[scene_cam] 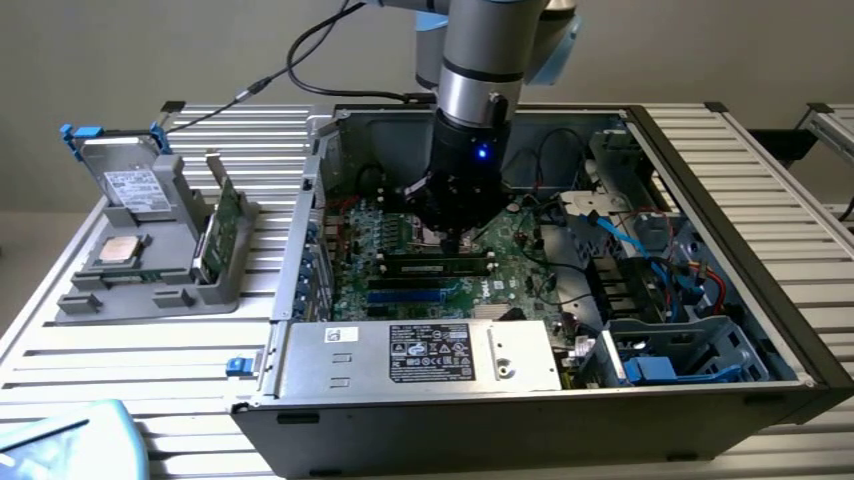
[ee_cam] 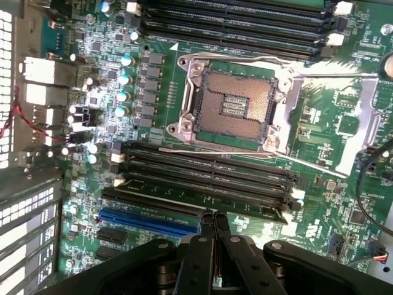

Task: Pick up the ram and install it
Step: 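Press down the ram until it locks into place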

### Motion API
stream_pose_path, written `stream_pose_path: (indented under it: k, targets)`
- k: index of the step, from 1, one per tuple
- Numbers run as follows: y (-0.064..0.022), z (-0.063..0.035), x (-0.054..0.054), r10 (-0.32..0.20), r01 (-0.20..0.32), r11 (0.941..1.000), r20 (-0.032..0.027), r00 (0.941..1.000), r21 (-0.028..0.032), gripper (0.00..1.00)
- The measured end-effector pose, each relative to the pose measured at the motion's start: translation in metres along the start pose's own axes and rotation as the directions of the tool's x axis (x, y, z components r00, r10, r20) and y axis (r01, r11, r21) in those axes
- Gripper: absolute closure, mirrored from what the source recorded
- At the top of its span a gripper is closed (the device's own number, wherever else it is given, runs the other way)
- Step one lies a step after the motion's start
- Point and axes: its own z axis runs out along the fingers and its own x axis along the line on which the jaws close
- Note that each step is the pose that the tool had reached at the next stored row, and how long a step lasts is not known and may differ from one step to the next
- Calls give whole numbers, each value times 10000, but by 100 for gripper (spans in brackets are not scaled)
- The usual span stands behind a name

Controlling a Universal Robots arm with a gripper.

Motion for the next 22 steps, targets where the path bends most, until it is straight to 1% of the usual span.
stream_pose_path:
  k: [1, 3, 9, 12, 13, 14, 15, 16, 17, 18, 19, 20, 21, 22]
  targets:
    - [0, -1, 0, 75, -75, 10000, 21, 10000, -3, 89]
    - [0, -4, 0, 223, -223, 9998, 38, 9997, -13, 89]
    - [0, -24, 16, 596, -596, 9982, 23, 9982, -42, 89]
    - [-3, -77, 30, 723, -723, 9974, 37, 9974, -50, 89]
    - [-3, -95, 34, 763, -763, 9971, 56, 9971, -53, 89]
    - [-5, -153, 45, 895, -894, 9960, 162, 9959, -57, 89]
    - [-3, -154, 44, 932, -930, 9956, 263, 9953, -74, 89]
    - [-2, -155, 44, 963, -959, 9953, 372, 9947, -107, 89]
    - [-1, -155, 46, 985, -978, 9950, 475, 9940, -179, 89]
    - [-1, -154, 49, 995, -979, 9947, 544, 9936, -311, 89]
    - [0, -154, 54, 1003, -977, 9941, 593, 9932, -464, 89]
    - [1, -154, 64, 1010, -974, 9935, 611, 9930, -598, 89]
    - [4, -152, 82, 1013, -968, 9927, 620, 9929, -719, 89]
    - [8, -151, 103, 1020, -969, 9921, 623, 9928, -791, 89]
